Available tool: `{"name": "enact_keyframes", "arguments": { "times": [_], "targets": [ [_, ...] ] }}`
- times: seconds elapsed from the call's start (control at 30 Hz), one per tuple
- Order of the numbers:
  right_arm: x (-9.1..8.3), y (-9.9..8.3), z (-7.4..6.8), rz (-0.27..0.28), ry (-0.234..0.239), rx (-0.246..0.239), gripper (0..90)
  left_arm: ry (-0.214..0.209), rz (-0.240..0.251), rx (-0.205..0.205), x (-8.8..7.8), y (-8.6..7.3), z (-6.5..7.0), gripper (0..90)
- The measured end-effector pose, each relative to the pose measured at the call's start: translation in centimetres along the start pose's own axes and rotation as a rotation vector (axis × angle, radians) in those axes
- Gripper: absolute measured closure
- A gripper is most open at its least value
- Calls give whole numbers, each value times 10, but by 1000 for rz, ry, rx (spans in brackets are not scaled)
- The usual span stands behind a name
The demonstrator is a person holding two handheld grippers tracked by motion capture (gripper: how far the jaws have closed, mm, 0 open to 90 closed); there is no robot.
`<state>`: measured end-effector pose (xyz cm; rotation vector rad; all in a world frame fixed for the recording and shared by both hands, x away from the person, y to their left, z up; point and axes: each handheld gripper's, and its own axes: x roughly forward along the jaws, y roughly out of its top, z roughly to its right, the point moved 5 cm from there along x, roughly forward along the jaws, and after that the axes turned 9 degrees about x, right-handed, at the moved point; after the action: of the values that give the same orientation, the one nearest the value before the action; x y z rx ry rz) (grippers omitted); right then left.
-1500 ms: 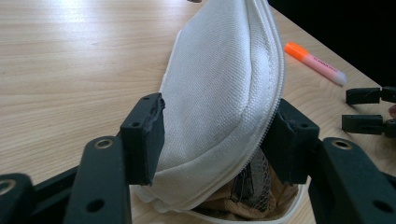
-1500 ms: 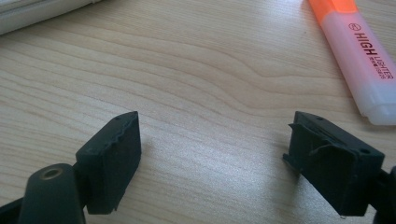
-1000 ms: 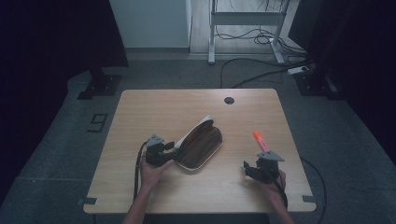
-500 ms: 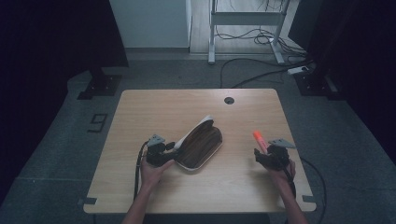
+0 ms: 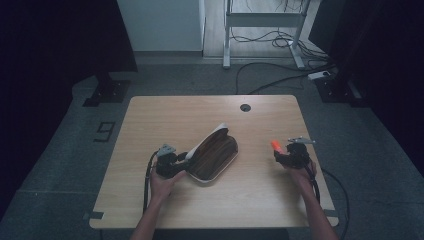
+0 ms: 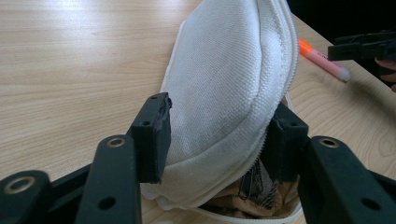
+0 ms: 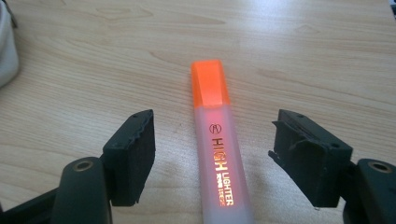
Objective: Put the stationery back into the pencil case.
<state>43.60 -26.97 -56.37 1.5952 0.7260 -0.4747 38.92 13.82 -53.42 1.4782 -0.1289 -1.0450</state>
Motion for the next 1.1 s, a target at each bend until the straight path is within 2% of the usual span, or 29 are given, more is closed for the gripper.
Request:
{"name": "enact_keyframes", "arguments": {
  "times": [0.2, 0.4, 0.67, 0.93, 1.1],
  "targets": [
    [11, -2, 5, -26, -25, 5, 309, -2, -1, 0, 0, 0, 0, 499],
    [15, -4, 8, -36, -45, 4, 377, -2, -2, -5, 0, 0, -1, 514],
    [16, -6, 7, -53, -39, -5, 438, -1, -3, -7, 0, 0, 0, 516],
    [14, -4, 13, -46, -45, 22, 643, -2, -2, -13, 1, -1, -1, 518],
    [14, -4, 15, -48, -27, 27, 652, -1, -1, -14, 1, -1, -1, 518]
  ]
}}
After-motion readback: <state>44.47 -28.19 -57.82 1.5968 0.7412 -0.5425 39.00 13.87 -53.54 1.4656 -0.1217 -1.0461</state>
